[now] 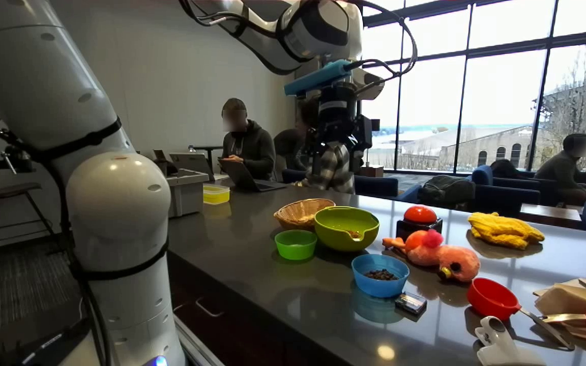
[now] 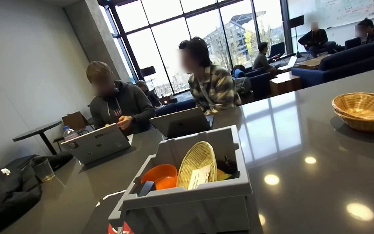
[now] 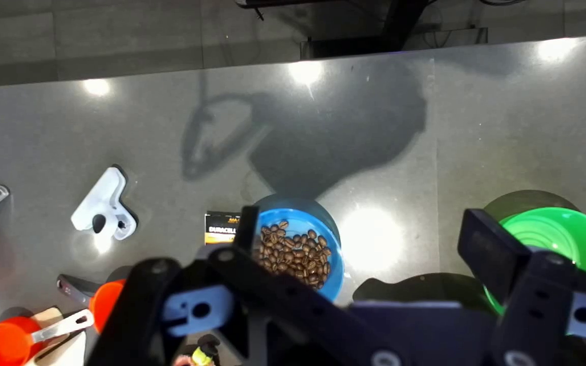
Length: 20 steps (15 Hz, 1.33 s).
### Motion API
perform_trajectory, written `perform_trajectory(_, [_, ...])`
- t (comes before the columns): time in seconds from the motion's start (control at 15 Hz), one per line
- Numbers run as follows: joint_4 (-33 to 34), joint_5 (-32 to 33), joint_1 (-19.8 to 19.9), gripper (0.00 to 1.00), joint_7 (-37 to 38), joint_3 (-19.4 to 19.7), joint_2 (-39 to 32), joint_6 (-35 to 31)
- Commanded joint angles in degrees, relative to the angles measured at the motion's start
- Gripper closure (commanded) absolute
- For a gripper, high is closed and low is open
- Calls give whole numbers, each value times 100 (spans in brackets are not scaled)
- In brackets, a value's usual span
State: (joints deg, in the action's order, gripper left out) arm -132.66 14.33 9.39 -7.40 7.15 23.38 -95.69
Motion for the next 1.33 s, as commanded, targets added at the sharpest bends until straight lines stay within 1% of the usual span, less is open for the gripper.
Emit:
perform_trajectory(0.0, [9, 18, -69, 0, 20, 58, 1, 15])
perform_trajectory(1.13, [9, 18, -69, 0, 21, 59, 1, 15])
perform_trajectory(1.27, [1, -77, -126, 0, 130, -5, -10, 38])
